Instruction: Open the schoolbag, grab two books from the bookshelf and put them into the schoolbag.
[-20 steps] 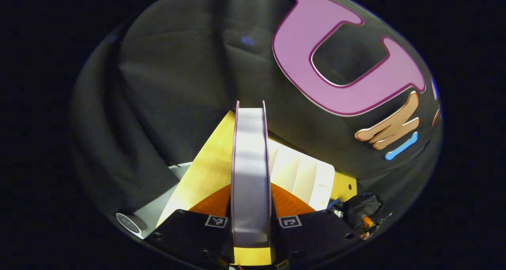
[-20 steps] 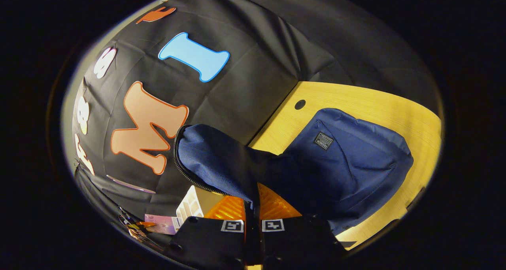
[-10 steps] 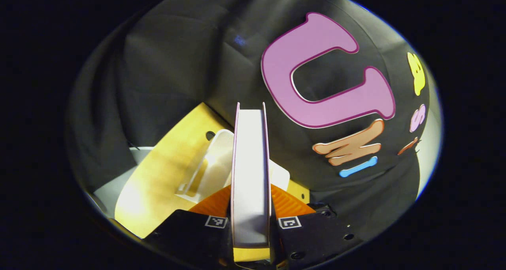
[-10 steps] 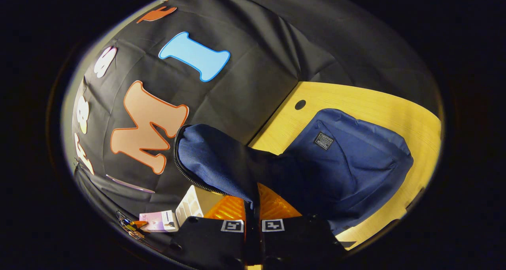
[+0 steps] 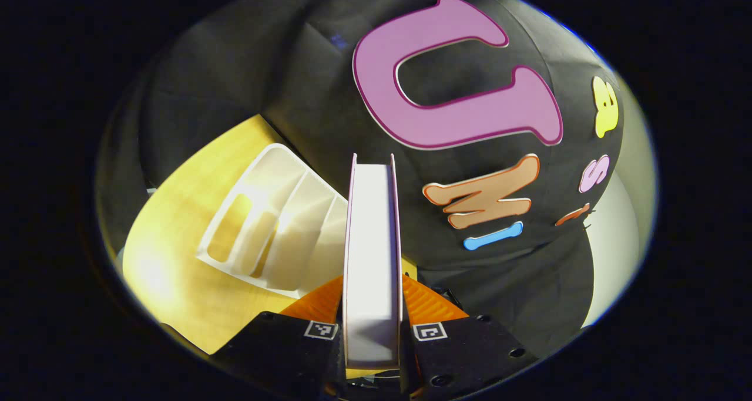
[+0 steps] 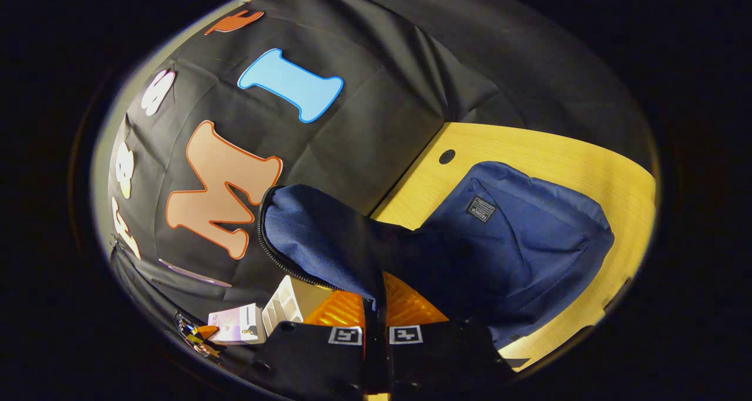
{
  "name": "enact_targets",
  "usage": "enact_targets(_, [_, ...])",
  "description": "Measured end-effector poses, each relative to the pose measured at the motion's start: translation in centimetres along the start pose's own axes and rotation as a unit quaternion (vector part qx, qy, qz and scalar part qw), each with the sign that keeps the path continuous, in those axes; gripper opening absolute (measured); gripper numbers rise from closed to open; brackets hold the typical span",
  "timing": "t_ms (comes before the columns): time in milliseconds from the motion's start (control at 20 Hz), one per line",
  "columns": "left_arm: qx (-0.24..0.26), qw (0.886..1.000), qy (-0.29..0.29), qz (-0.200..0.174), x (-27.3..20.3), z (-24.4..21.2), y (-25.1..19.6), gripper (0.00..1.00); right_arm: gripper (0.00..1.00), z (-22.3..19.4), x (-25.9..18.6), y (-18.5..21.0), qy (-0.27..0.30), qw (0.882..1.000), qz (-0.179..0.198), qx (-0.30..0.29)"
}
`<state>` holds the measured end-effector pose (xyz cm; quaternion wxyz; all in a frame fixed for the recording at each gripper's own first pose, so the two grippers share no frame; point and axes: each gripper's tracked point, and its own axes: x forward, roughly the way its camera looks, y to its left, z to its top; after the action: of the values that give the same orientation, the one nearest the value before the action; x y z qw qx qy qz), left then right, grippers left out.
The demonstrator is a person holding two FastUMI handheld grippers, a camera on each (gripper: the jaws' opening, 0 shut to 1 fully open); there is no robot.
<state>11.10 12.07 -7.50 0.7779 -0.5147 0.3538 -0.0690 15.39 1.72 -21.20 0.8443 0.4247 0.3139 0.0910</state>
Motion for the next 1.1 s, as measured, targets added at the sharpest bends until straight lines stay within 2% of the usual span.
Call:
enact_targets(200, [0.005,0.999,0.041,-0.005,2.8,-3.4,-1.0,0.32,0.03,0.2,0.0,0.1,-0.001,1.000,0.001,0.002])
enact_targets(450, [-0.001,0.997,0.075,-0.033,6.5,-7.7,-2.8,0.34,0.03,0.1,0.0,0.0,0.002,1.000,0.003,0.002])
enact_targets(800, [0.007,0.991,0.131,-0.037,12.6,-14.0,-4.4,0.32,0.03,0.1,-0.1,0.0,0.003,1.000,0.007,0.004])
enact_targets(1100, [-0.019,0.984,0.171,-0.045,17.2,-19.1,-5.8,0.32,0.03,0.1,-0.1,-0.1,0.003,1.000,0.011,0.009])
